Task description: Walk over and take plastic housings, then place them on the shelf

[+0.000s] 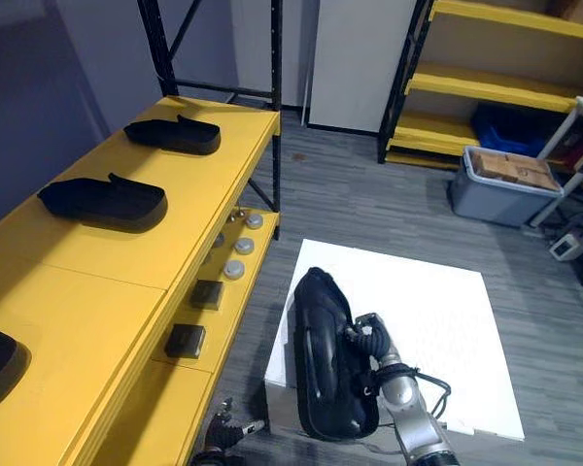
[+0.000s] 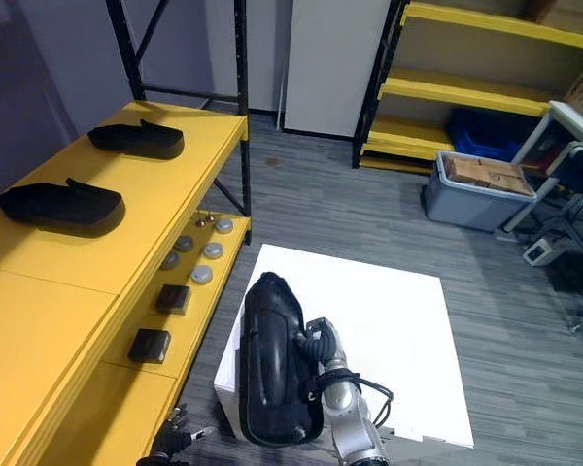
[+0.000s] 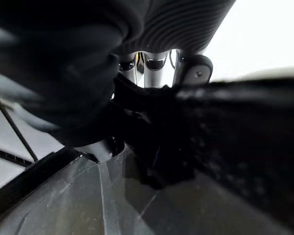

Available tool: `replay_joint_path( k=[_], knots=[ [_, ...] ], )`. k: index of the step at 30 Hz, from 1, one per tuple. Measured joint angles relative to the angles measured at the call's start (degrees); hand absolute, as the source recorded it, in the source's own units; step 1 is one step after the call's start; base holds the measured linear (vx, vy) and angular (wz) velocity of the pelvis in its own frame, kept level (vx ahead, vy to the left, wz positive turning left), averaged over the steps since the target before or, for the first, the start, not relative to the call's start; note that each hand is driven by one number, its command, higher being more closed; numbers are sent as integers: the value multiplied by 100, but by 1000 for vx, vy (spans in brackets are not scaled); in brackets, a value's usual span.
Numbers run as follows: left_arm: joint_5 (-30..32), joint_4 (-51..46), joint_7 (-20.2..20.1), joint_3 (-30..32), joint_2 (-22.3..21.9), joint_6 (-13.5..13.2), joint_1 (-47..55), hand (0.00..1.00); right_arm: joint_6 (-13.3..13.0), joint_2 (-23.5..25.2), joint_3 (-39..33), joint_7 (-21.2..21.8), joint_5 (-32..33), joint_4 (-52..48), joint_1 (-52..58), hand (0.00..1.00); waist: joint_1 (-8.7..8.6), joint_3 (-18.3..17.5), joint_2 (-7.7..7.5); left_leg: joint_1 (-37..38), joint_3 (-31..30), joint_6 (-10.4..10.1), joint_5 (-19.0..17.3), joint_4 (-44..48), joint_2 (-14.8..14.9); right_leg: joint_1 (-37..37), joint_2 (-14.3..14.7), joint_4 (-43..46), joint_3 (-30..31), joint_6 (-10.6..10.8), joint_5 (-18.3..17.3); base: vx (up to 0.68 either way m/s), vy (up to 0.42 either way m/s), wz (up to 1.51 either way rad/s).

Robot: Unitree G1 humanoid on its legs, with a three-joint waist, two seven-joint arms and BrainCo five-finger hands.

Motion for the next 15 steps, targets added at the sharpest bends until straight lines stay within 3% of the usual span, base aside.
replay_joint_path(
  k=[15],
  knots=[
    [1, -357, -3, 9, -24, -2, 202, 0, -110, 19, -613, -563, 244, -1468, 52, 100, -1, -28, 144, -35, 14, -58, -51, 87, 22, -14, 26, 15, 29, -2, 0, 0, 0, 0]
  ],
)
